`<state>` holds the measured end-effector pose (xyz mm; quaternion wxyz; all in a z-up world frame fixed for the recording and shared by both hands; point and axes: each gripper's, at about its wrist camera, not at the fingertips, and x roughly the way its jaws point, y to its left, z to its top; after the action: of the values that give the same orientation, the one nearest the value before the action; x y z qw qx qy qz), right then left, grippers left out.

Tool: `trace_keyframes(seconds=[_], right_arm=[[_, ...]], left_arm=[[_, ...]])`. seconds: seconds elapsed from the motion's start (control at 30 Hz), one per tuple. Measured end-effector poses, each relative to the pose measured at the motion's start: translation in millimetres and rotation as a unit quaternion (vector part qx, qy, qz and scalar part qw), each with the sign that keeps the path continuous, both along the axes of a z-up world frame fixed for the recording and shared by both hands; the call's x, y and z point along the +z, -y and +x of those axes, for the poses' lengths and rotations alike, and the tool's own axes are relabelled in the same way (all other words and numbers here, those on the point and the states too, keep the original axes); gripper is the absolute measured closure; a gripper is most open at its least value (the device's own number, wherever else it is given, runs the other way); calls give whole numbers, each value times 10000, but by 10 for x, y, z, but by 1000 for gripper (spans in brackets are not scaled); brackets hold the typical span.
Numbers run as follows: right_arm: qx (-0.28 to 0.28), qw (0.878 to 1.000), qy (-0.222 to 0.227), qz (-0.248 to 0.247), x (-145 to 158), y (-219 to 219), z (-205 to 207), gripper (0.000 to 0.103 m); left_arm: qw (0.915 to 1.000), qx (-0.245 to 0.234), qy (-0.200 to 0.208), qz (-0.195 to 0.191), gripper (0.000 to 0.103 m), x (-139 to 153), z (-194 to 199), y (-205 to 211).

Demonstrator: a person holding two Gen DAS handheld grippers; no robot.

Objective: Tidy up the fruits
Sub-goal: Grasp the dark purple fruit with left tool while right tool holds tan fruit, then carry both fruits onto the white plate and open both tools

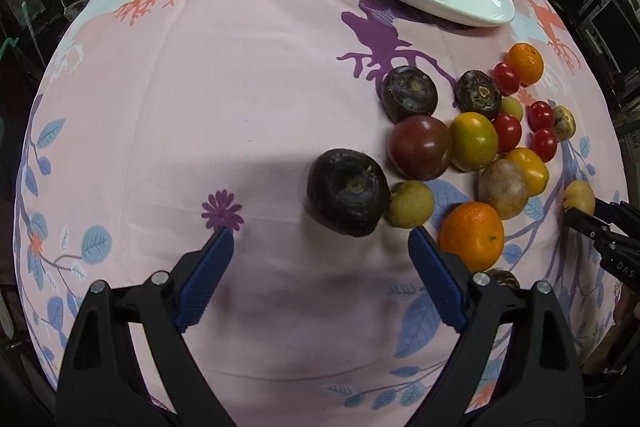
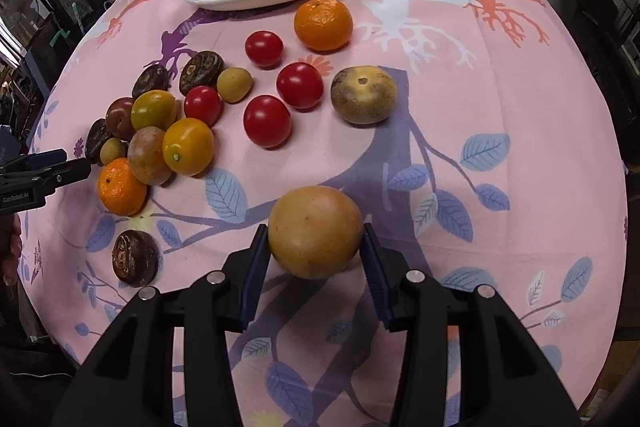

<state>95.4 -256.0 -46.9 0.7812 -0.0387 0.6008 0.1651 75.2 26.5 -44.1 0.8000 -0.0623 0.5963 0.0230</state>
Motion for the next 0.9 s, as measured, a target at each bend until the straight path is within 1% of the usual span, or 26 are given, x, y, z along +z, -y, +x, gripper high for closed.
trace_keyframes(seconds=[0.07,0.17,0.27,0.33,0.37,0.4,0.47,0.5,0.53,0.6,0.63,0.7,0.83,0.9], right_arm=[[-22,10000,-39,26,-17,2,11,57],[1,10000,-82,47,-38,-14,13,57],[15,9999,-99,70,-45,-34,24,57],[27,9999,-102,78,-44,-41,34,57],[32,9999,-101,78,-43,-44,38,57],[32,9999,-103,80,-41,-44,40,57],[40,9999,-109,83,-40,-52,43,57],[40,9999,-108,85,-36,-54,43,57],[41,9999,-105,95,-34,-54,45,57],[39,9998,-100,138,-15,-50,48,57],[34,9998,-96,167,0,-45,49,57],[25,9997,-67,224,38,-34,60,57],[29,9994,45,331,152,-26,97,57],[43,9992,140,367,231,-30,122,57]], left_arm=[[10000,7,-26,19,16,-52,38,-34],[9999,-64,55,133,16,-83,81,-40],[9997,-168,95,150,17,-96,143,-25],[9993,-314,160,126,25,-105,179,1],[9988,-460,169,56,38,-119,204,39],[9982,-574,160,47,45,-132,222,76],[9958,-803,274,331,55,-135,229,183],[9952,-853,289,388,55,-136,242,219],[9955,-832,271,365,55,-134,253,219],[9970,-722,228,131,55,-108,281,177],[9974,-674,240,79,55,-89,282,162],[9981,-545,293,19,55,-17,266,112],[9982,-344,426,-244,55,164,232,70],[9979,-294,516,-266,55,260,245,57]])
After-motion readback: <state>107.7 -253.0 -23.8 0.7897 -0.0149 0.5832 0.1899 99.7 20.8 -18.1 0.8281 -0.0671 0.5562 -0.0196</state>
